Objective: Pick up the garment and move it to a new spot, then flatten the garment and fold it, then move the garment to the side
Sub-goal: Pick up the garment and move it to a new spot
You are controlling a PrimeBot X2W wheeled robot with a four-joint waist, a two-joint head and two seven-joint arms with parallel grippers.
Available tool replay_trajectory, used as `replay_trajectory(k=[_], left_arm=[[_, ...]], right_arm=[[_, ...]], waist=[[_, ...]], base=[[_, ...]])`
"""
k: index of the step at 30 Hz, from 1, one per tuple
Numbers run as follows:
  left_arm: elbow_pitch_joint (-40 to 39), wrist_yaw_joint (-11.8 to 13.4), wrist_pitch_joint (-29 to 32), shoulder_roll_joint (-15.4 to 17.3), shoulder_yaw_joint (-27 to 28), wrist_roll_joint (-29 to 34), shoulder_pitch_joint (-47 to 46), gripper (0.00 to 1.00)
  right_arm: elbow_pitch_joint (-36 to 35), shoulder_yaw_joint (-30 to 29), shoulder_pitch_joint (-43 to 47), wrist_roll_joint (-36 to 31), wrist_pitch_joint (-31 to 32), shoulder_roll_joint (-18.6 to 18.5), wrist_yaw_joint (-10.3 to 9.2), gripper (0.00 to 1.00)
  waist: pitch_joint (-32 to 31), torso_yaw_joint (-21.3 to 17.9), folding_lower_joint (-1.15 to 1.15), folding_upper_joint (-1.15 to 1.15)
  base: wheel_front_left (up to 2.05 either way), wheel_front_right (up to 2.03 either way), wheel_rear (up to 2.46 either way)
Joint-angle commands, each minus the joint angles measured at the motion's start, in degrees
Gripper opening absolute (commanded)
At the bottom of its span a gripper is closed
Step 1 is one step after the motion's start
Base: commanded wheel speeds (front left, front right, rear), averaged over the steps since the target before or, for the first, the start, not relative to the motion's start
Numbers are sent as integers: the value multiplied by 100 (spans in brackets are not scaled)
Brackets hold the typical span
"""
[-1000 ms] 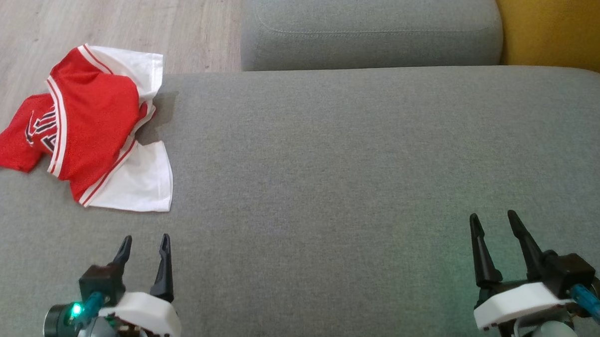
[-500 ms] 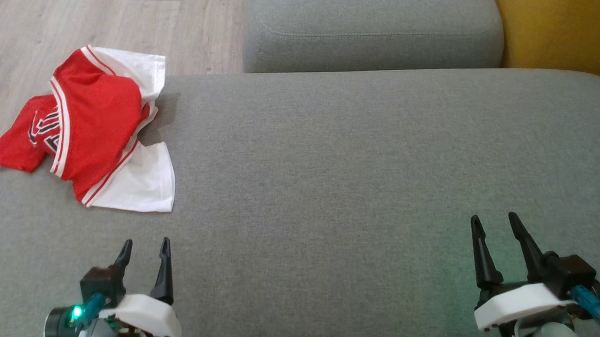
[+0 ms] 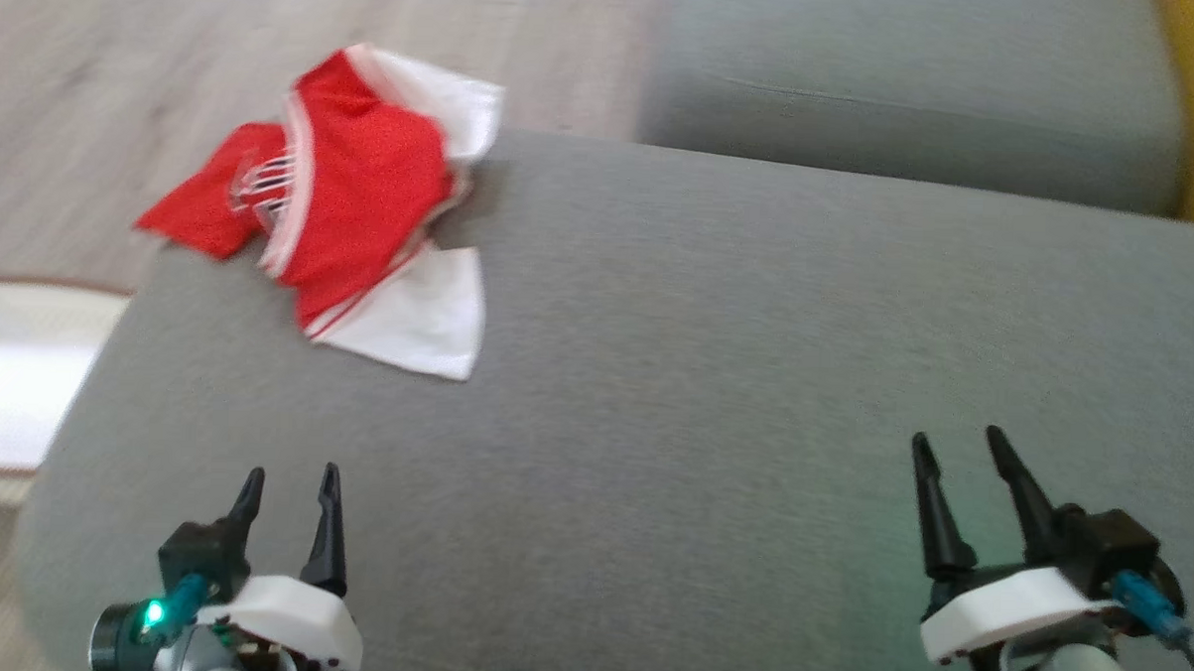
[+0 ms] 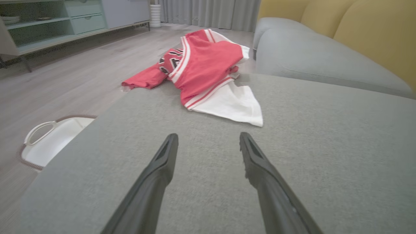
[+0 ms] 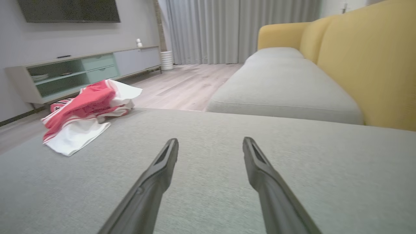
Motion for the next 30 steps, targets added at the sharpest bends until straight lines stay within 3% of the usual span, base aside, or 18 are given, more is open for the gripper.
replay_trajectory(k=[1, 4, 10, 18, 24, 30], left_arm=[[-181, 42, -44, 102, 232, -54, -157, 100], [-207, 53, -40, 141, 293, -139, -70, 100], [-463, -79, 132, 101, 370, -461, -252, 100], [-791, -343, 794, 350, 509, -792, -1845, 100], [-107, -543, 1276, 560, 340, -728, -3228, 100], [819, -535, 1653, 571, 240, -699, -4080, 100]], right_arm=[[-176, 192, -241, -23, -63, -41, -4, 100], [-141, 403, -389, 0, -63, -10, -4, 100], [-122, 716, -660, 138, -63, -24, -4, 100], [-545, 983, -1201, 196, 126, -423, -4, 100], [-875, 1089, -1574, 204, 295, -699, -4, 100], [-1043, 1159, -1631, 204, 372, -801, -4, 100]], waist=[[-9, 518, 0, 0], [40, 769, 0, 0], [324, 758, 0, 0], [1340, 467, 0, 0], [2132, 165, 0, 0], [2502, -21, 0, 0]], base=[[0, 0, 0], [0, 0, 0], [0, 0, 0], [0, 0, 0], [0, 0, 0], [0, 0, 0]])
